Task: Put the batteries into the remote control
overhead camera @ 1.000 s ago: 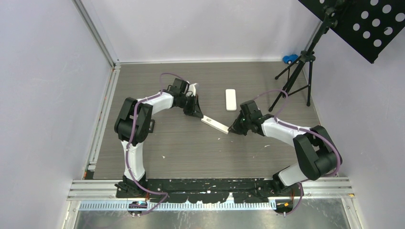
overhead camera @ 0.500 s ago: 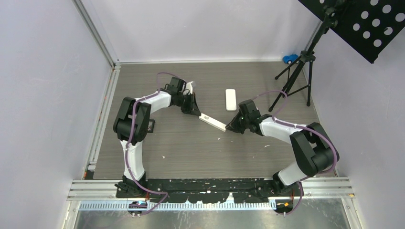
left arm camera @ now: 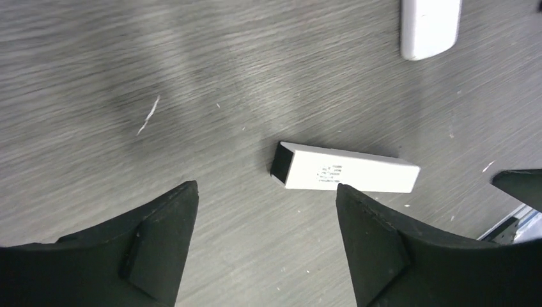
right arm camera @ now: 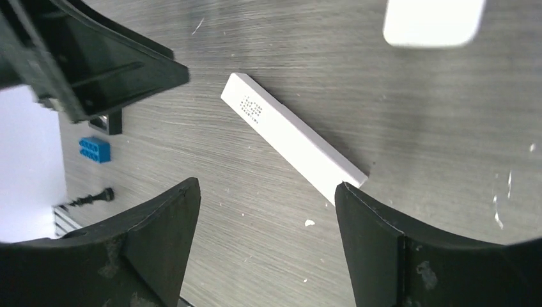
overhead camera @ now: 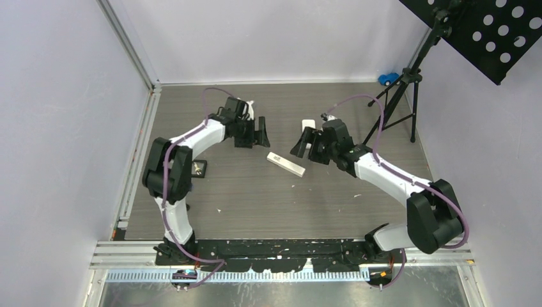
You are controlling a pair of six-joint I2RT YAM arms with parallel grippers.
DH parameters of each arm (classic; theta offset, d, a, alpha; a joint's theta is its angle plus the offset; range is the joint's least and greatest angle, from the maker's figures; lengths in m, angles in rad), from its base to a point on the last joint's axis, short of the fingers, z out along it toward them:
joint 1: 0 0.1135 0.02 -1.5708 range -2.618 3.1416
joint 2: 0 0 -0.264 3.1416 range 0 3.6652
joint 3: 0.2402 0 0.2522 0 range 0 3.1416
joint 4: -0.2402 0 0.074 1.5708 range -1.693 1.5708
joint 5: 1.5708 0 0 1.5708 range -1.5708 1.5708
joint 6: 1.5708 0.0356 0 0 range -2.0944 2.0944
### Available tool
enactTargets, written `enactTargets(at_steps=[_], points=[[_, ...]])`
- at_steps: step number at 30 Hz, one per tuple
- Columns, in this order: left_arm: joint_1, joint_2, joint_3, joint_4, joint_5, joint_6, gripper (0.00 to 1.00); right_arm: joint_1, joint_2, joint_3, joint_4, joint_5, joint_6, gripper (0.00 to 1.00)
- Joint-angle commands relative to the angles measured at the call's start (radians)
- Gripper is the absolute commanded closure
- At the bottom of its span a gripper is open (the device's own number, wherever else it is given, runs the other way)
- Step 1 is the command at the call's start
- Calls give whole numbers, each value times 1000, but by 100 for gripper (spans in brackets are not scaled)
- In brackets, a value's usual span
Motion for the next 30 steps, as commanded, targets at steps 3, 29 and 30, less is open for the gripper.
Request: enactTargets(at_steps=[3,29,30], points=[[9,-234,-78,26,-172,-36,8,28,128,99,4,-93,-299,17],[23,-609,-58,-387,-330,-84,0,216,468,350,-131,280,-582,51],[23,-614,-59,-391,-329,-80,0,216,469,349,-123,287,-568,54]])
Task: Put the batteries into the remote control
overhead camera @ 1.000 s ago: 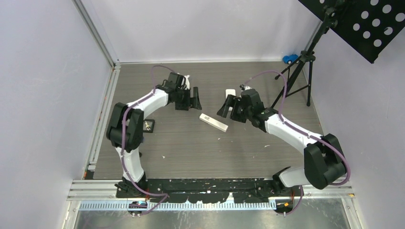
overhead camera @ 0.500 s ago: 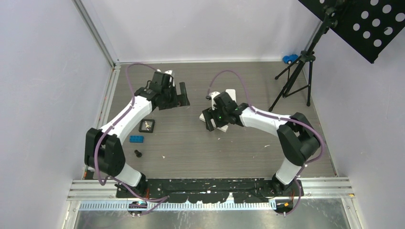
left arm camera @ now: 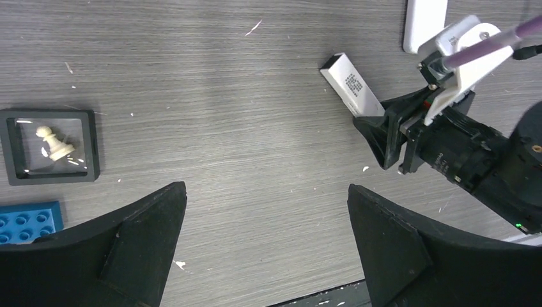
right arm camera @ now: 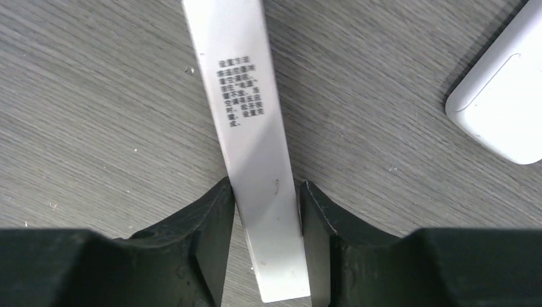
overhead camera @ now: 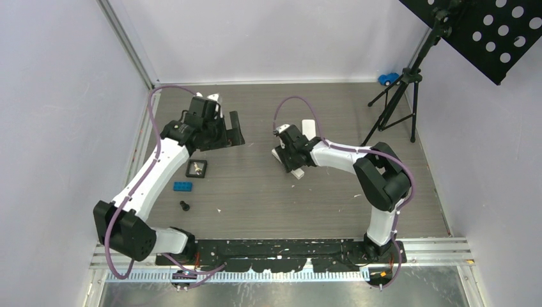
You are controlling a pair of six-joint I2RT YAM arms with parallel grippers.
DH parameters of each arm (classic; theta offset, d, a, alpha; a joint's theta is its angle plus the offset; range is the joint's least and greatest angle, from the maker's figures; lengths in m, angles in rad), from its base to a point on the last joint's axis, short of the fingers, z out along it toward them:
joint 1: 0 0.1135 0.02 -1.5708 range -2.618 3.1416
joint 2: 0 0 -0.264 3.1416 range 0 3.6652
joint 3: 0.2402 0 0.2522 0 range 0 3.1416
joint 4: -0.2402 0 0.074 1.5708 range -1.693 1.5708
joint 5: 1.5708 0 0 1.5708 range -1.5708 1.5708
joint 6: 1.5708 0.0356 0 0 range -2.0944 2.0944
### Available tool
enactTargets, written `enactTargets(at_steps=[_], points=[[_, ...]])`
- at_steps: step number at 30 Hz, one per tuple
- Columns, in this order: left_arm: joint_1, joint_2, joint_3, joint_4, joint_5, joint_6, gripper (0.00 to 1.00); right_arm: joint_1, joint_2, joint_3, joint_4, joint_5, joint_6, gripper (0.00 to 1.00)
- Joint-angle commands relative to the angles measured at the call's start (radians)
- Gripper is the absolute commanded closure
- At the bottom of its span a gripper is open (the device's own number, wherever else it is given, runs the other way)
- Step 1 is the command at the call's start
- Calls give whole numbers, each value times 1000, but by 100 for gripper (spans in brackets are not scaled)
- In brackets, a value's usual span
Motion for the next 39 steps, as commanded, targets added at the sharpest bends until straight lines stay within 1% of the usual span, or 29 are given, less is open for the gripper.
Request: enactTargets(at_steps=[1,4,7,10,16,17,18,20,21,23,27,29,33,34,35,36,39], points=[[3,-46,19,-24,-9,22,0,6,1,43,39,58,41,56],[4,-56,25,-44,-9,38,0,5,7,48,71,131,110,62],[4,-52,43,-77,-8,66,0,5,26,68,93,257,207,63],[4,-45,61,-113,-12,91,0,2,46,93,109,336,285,63],[4,-66,58,-124,-30,102,0,-7,148,190,108,294,309,61],[4,-73,59,-127,-33,100,0,-9,161,205,100,292,316,58],[4,-83,59,-130,-59,100,0,-12,170,221,77,285,323,53],[4,-103,54,-130,-75,106,0,-14,165,236,53,287,334,34],[4,-118,49,-126,-72,112,0,-15,138,225,61,283,341,25],[4,-153,32,-109,-66,114,0,-15,81,204,69,261,339,20],[4,-224,22,-93,-71,122,0,-14,-65,184,13,251,339,19],[4,-264,27,-101,-105,123,0,-15,-163,148,-12,261,339,19],[4,-380,17,-107,-205,109,0,-14,-412,19,5,269,313,18],[4,-409,14,-110,-228,103,0,-14,-503,-10,1,274,307,18],[4,-436,12,-114,-245,100,0,-14,-566,-28,-15,278,302,14],[4,-461,11,-120,-259,97,0,-14,-625,-40,-40,285,296,12],[4,-533,18,-148,-292,93,0,-11,-796,-50,-141,313,276,11]])
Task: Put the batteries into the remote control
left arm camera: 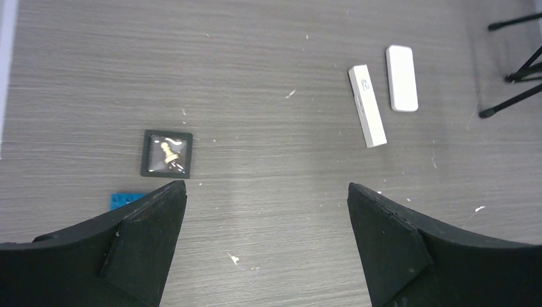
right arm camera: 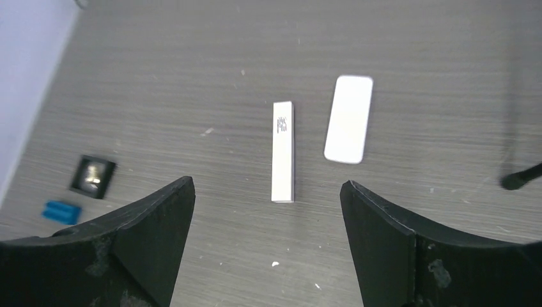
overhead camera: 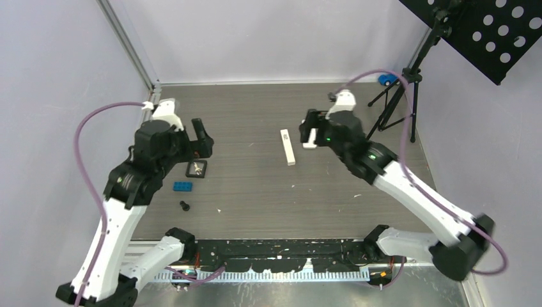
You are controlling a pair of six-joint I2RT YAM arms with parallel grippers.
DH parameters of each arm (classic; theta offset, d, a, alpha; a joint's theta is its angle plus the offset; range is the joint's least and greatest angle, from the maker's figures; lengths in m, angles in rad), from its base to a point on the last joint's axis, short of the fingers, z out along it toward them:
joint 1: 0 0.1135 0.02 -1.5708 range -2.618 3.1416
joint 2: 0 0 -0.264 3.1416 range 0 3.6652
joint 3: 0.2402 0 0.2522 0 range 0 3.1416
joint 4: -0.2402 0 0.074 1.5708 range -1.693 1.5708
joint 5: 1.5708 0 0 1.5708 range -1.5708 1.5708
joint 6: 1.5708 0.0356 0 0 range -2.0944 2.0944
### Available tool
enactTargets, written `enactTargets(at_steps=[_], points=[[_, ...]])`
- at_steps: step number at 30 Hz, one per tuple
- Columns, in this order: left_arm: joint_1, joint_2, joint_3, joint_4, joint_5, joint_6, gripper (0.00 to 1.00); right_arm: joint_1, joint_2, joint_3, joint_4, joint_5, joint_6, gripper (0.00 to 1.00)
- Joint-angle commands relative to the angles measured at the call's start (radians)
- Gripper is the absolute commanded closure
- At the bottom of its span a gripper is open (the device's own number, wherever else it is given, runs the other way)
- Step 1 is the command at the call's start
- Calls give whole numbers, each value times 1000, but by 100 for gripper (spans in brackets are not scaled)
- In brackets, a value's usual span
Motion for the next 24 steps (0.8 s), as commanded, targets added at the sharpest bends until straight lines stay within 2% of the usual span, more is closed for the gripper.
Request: enactTargets(at_steps=[1,7,11,15,24], points=[[4,-102,13,-38,-100,-6,0,4,-220,-23,-130,70,-38,11],[4,-177,120,-186,-158,54,0,7,-577,-71,-207,169,-129,10],[4,-220,164,-220,-156,91,1,7,-742,-90,-207,220,-199,10],[4,-262,202,-235,-180,105,0,5,-810,-58,-226,238,-244,10],[4,-297,256,-264,-206,110,0,5,-844,-12,-224,297,-278,10]])
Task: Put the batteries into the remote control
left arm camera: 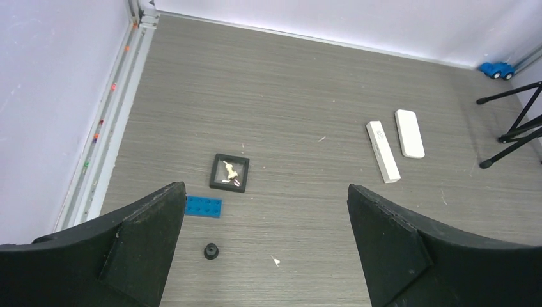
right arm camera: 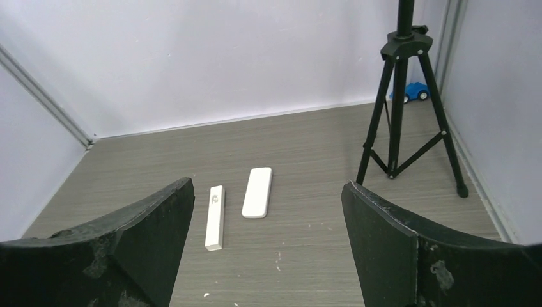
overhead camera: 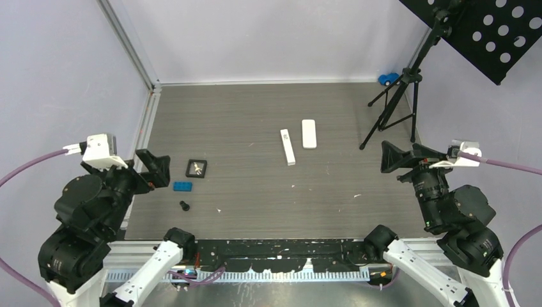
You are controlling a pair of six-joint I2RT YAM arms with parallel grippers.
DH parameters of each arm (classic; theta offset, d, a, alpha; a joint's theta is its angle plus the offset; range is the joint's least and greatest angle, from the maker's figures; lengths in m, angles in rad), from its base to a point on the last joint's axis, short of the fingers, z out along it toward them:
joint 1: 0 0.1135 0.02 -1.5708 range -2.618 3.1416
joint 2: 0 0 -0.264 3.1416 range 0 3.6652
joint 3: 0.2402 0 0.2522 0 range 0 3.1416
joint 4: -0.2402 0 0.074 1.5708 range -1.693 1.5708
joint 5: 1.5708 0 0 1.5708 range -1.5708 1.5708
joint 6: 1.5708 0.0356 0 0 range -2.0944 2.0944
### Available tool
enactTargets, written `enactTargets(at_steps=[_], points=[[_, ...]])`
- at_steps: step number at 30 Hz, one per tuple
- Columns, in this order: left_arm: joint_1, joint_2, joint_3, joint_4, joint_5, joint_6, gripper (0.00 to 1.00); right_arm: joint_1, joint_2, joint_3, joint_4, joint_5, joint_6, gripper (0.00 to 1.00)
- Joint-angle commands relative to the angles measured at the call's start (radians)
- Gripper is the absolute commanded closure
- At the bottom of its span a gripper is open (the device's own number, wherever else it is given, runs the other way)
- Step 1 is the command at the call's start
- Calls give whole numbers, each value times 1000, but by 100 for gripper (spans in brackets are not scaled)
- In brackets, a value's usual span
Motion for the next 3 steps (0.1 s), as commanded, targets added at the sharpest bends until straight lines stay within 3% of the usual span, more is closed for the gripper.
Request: enactTargets(at_steps=[1,3], points=[[4,-6,29,-23,-31,16,0,5,-10,40,21,46,-40,10],[4,-10,35,-22,-35,10,0,4,-9,37,30,49,-40,10]])
